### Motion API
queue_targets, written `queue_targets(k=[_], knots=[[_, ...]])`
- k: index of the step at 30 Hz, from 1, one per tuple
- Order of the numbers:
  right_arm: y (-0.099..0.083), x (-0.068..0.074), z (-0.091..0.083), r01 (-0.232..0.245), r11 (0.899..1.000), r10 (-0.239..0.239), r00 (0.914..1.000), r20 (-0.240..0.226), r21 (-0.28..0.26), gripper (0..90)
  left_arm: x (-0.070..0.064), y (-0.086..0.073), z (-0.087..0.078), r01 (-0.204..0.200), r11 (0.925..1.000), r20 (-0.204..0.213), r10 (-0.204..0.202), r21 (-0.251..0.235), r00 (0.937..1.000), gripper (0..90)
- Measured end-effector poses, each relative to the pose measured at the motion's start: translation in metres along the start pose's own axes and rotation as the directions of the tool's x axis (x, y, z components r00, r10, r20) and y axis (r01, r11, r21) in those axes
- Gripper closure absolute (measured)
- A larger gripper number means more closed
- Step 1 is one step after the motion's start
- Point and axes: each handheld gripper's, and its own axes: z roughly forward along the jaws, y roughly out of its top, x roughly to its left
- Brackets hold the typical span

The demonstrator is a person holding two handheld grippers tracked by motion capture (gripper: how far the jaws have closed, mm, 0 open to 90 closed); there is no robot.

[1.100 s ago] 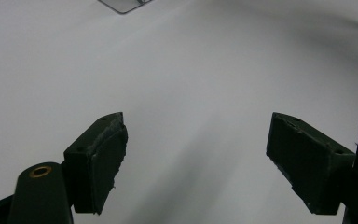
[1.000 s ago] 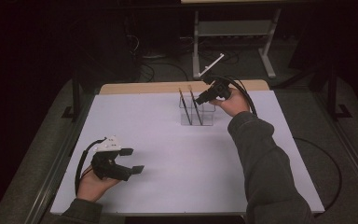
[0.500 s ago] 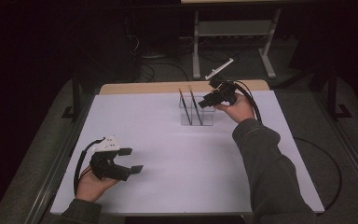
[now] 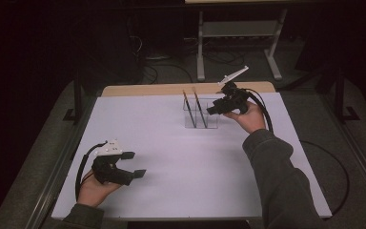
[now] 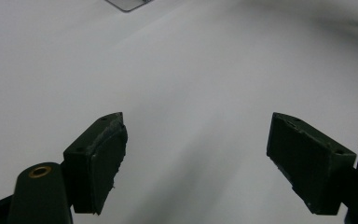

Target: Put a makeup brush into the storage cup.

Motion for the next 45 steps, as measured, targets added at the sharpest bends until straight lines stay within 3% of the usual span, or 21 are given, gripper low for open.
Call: queue_targets(k=[12, 28, 45], knots=[[-0.014, 0.004, -0.014, 0.015, 0.999, -0.015, 0.9999, 0.008, -0.044, 45.0, 0.003, -0.002, -0.002, 0.005, 1.0000, -0.011, -0.005, -0.003, 0.9999, 19.1], [-0.040, 0.007, -0.022, -0.013, 0.998, 0.014, 0.9998, 0.014, -0.066, 40.2, 0.004, -0.002, -0.002, 0.003, 1.0000, -0.018, -0.003, -0.004, 0.9998, 19.0], [-0.054, 0.011, -0.031, -0.030, 0.996, 0.031, 0.9993, 0.018, -0.087, 34.9, 0.004, -0.003, -0.004, 0.006, 0.9999, -0.025, -0.006, -0.012, 0.9997, 18.6]])
